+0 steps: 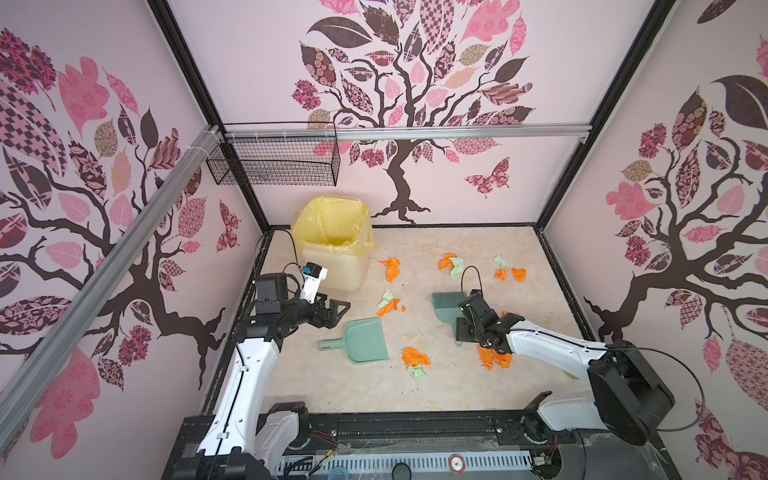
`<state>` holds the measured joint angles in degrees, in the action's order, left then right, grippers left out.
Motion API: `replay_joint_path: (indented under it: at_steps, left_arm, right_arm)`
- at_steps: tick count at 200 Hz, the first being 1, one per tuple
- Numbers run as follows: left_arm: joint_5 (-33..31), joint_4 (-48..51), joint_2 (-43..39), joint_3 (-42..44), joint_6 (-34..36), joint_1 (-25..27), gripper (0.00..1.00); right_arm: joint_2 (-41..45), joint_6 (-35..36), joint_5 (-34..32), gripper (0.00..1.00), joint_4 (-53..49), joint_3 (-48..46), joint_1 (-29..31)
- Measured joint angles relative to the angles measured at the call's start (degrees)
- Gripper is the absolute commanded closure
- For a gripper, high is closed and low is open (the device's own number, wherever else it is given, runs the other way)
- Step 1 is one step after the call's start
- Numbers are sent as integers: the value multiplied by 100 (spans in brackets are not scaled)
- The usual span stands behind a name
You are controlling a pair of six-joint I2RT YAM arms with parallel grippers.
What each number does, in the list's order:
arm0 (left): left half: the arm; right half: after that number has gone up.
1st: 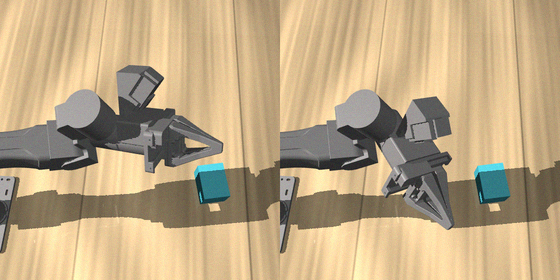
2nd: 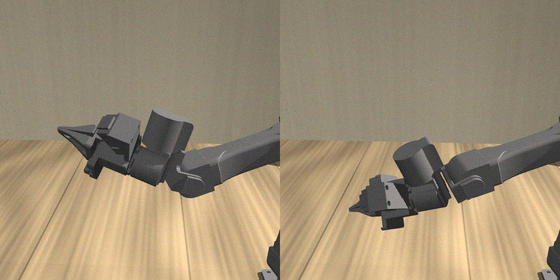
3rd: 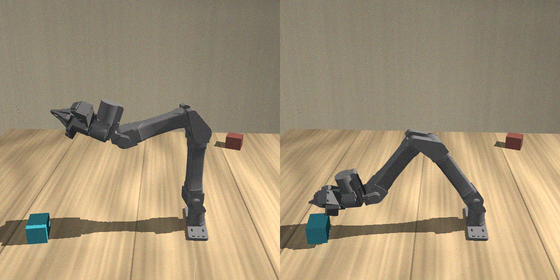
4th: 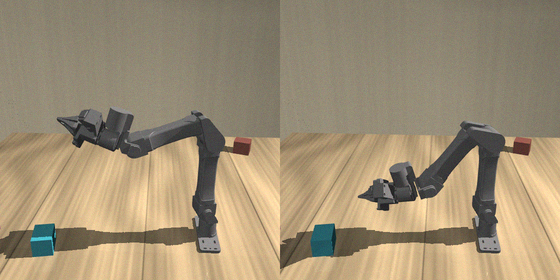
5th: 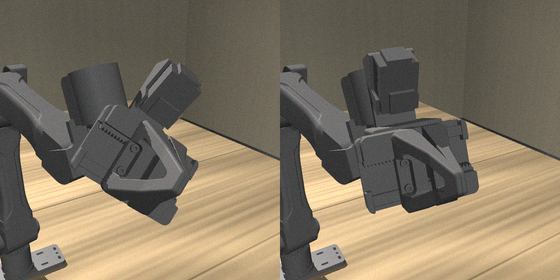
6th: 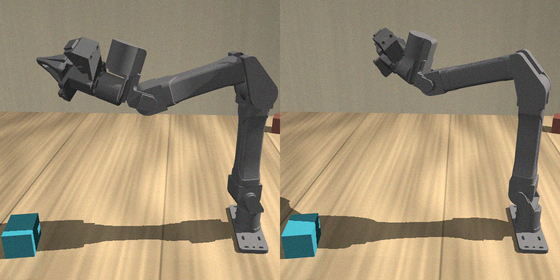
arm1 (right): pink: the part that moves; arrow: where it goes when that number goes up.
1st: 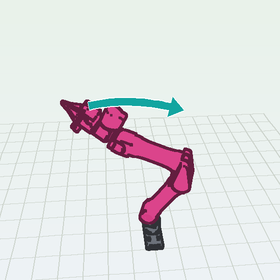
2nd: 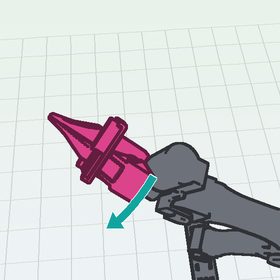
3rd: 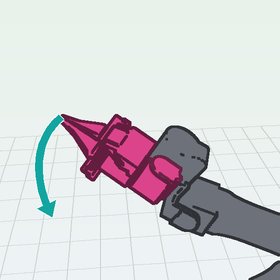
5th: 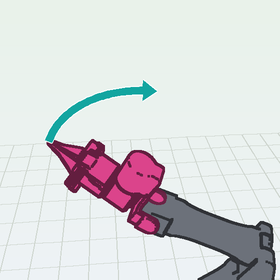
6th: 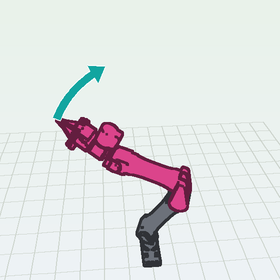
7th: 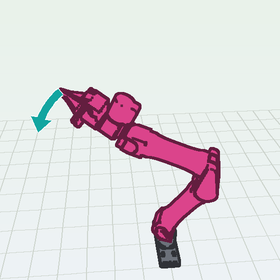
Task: Sweep away the paper scraps from the table
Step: 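Grasp the green brush handle with the right gripper while the left arm advances, then lift the brush with the right gripper toward the left gripper while the left arm rises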
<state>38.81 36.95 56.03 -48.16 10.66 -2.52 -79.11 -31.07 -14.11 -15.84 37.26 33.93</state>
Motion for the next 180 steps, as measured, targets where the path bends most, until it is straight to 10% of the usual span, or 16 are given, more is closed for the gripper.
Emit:
replay_joint_path:
  at_steps: [180]
  left_arm:
    - [33, -44, 221, 109, 17, 33, 7]
  right_arm:
    - [-1071, 94, -192, 75, 496, 391, 334]
